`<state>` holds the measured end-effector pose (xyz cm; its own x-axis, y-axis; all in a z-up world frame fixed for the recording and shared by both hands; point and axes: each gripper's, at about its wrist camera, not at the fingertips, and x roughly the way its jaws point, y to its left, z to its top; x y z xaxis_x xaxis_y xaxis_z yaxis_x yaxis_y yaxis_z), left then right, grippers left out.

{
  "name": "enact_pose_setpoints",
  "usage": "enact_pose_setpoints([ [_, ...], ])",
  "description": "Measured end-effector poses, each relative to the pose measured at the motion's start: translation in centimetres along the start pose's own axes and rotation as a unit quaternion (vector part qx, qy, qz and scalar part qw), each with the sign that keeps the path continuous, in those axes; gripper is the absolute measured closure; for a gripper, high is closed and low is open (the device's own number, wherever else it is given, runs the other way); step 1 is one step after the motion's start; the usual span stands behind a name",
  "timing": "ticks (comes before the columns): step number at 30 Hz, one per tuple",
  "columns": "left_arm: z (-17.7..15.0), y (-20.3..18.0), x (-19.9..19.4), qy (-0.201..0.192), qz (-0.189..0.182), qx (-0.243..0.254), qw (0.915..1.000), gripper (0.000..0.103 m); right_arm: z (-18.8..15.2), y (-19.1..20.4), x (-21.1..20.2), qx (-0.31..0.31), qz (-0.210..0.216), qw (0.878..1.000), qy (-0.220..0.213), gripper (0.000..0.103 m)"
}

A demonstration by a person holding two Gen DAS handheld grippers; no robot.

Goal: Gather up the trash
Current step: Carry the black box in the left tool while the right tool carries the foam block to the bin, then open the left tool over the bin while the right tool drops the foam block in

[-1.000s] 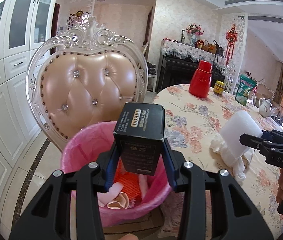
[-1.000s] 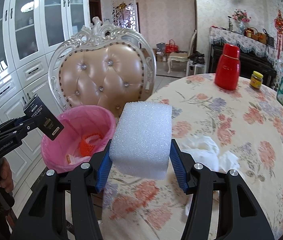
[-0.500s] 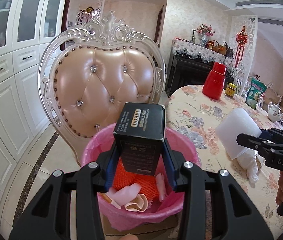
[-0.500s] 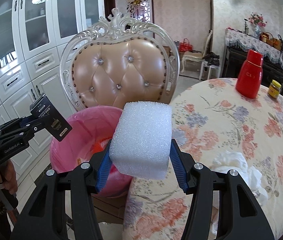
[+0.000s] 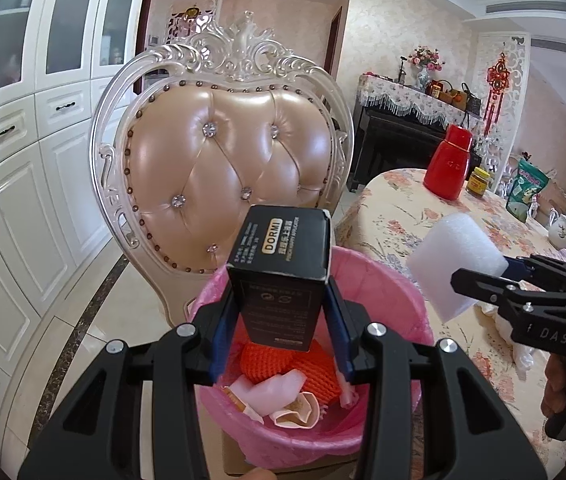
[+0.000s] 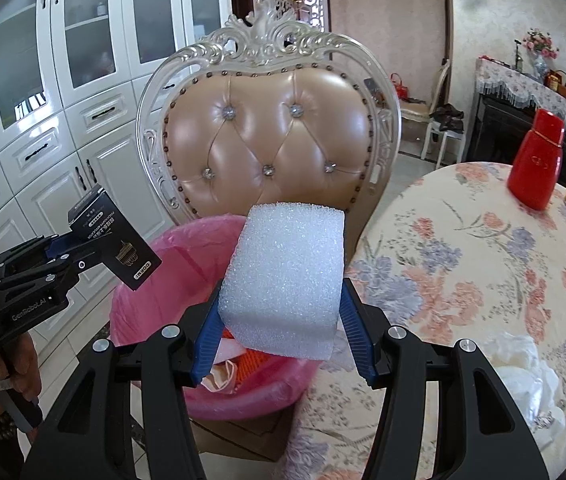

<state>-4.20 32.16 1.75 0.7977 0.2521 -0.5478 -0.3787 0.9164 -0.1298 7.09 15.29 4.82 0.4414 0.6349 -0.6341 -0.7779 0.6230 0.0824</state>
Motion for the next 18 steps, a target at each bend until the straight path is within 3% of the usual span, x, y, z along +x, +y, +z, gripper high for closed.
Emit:
enact_pose_setpoints([
  [15, 0.2, 0.6, 0.9, 0.009, 0.002, -0.002, 1.0, 0.062, 0.5, 1.7, 3.2, -0.016, 0.019, 1.0, 0.019, 0.05],
  [18, 0.2, 0.6, 1.0, 0.009, 0.004, -0.003, 0.9999, 0.054, 0.4, 1.8, 3.6, -0.018, 0.019, 0.999, 0.024, 0.049],
])
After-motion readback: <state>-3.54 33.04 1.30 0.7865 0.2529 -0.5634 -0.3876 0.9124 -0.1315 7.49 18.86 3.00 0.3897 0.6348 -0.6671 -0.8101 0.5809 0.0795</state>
